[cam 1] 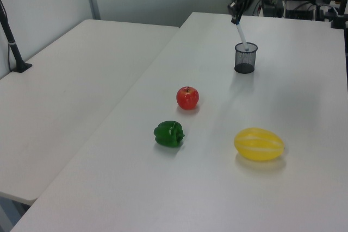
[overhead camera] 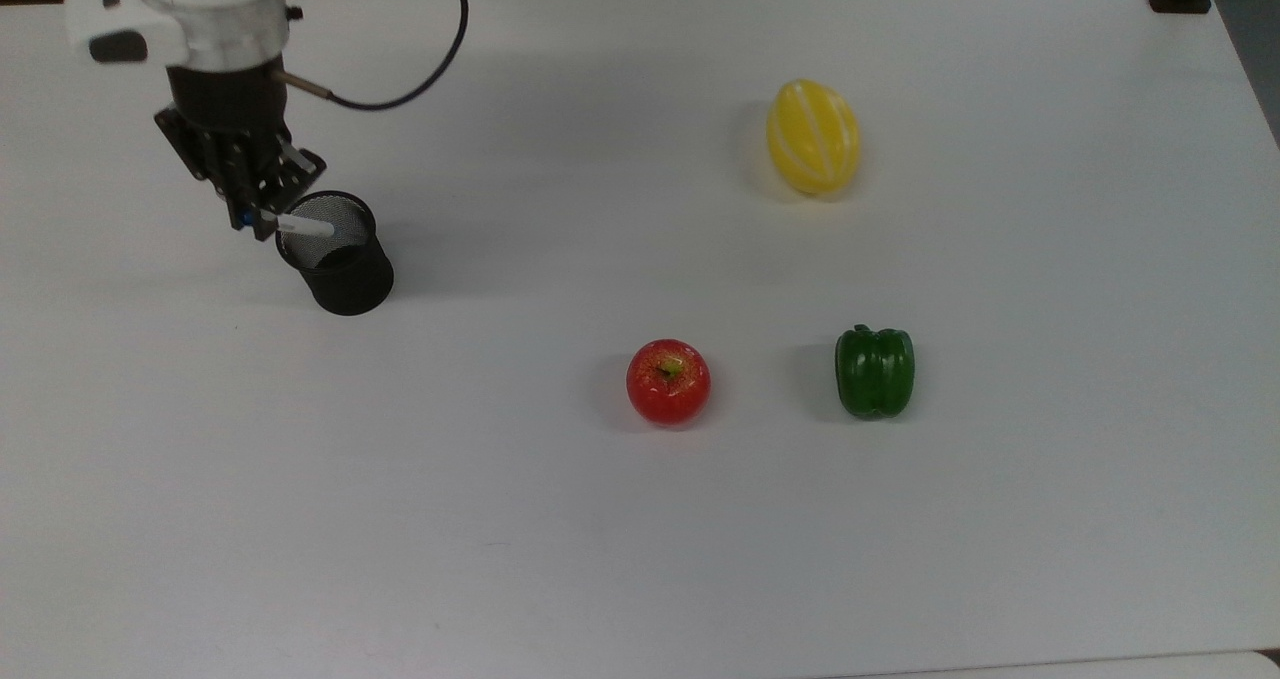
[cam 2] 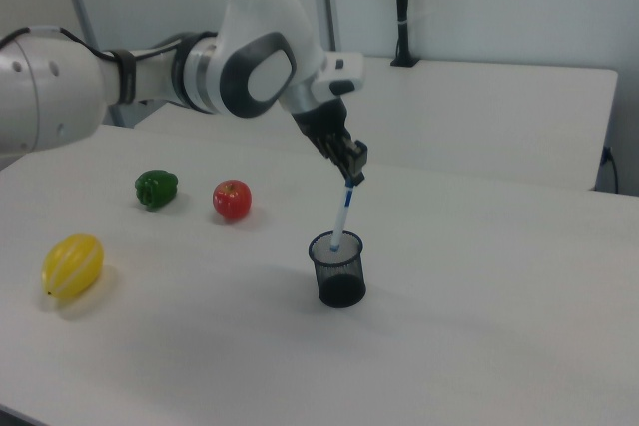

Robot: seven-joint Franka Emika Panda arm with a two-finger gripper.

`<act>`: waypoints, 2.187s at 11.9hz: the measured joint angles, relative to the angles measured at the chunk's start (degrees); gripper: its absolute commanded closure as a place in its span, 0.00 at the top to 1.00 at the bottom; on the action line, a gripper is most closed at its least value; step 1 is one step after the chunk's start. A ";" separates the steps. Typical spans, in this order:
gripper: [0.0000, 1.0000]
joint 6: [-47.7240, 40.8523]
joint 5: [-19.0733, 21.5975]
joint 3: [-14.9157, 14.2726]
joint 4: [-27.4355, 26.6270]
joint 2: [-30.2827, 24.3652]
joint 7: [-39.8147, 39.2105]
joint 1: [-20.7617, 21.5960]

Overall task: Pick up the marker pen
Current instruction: 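Lift the marker up out of the mesh cup, then carry the marker toward the yellow fruit and lower it to the table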

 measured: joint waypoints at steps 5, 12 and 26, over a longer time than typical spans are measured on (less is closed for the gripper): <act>0.06 -0.01 0.94 0.22 0.37 -5.30 0.01 0.04; 0.07 -6.55 1.23 11.89 0.22 -5.55 3.35 2.41; 0.10 -22.55 1.20 13.79 -3.44 -2.24 3.56 11.62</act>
